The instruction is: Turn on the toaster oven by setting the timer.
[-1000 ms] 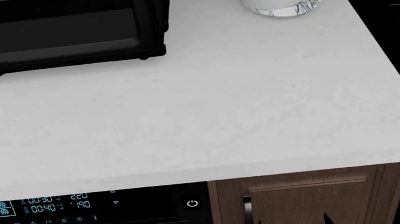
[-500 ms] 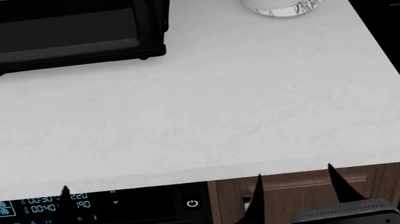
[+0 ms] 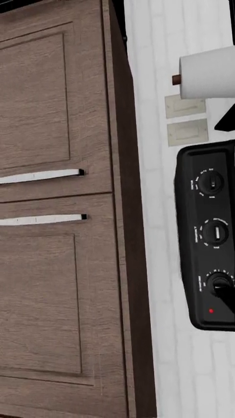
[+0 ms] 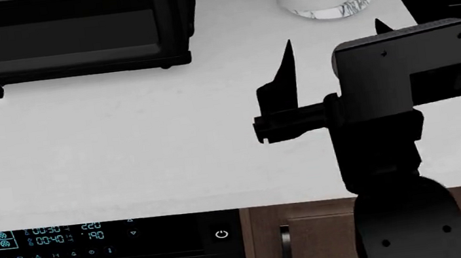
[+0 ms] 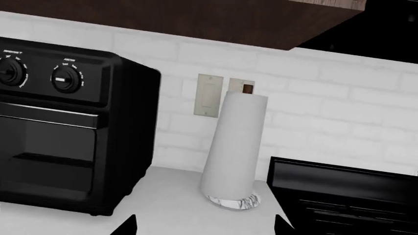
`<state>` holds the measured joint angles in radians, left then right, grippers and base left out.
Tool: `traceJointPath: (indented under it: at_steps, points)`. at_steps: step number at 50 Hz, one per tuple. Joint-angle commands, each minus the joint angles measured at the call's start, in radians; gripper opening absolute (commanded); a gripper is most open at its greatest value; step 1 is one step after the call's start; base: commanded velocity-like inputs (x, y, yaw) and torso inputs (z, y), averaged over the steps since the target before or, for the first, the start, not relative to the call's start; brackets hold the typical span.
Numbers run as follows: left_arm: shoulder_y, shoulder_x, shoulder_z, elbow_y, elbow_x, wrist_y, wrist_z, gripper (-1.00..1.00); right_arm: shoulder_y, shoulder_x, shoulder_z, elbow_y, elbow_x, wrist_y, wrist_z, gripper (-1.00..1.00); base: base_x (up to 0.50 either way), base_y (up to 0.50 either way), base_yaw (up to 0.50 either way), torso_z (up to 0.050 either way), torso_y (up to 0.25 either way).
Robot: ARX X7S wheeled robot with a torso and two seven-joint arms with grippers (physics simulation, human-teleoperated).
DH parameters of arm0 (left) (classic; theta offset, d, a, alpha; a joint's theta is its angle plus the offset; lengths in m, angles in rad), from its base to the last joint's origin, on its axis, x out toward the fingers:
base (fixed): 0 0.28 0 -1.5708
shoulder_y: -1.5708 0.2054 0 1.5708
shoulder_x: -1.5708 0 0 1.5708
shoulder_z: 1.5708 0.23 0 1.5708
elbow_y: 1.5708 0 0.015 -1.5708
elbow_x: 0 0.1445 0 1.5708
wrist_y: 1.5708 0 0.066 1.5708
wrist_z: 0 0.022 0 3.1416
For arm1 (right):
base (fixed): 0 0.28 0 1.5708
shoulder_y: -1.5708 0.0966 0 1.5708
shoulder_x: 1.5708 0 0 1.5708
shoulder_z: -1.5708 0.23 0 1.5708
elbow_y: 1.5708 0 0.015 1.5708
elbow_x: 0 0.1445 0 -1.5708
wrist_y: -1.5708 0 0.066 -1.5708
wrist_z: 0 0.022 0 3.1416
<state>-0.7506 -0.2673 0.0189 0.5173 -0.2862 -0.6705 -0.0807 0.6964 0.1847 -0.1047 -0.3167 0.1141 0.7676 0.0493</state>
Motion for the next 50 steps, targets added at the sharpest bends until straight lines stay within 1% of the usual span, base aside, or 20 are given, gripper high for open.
traceJointPath:
  at_steps: [1, 13, 50]
  points:
    - [-0.25, -0.024, -0.006, -0.003, -0.04, -0.137, -0.002, 1.0, 0.17, -0.004, 0.002, 0.086, 0.024, 0.068, -0.019, 1.0, 0.0, 0.0, 0.0, 0.0, 0.0]
    - [-0.253, -0.031, -0.003, 0.017, -0.05, -0.151, -0.005, 1.0, 0.179, -0.004, -0.016, 0.095, 0.026, 0.079, -0.013, 1.0, 0.0, 0.03, 0.0, 0.0, 0.0]
    - [-0.255, -0.035, 0.03, 0.013, -0.053, -0.151, -0.017, 1.0, 0.16, 0.011, -0.007, 0.072, 0.061, 0.078, -0.006, 1.0, 0.0, 0.5, 0.0, 0.0, 0.0]
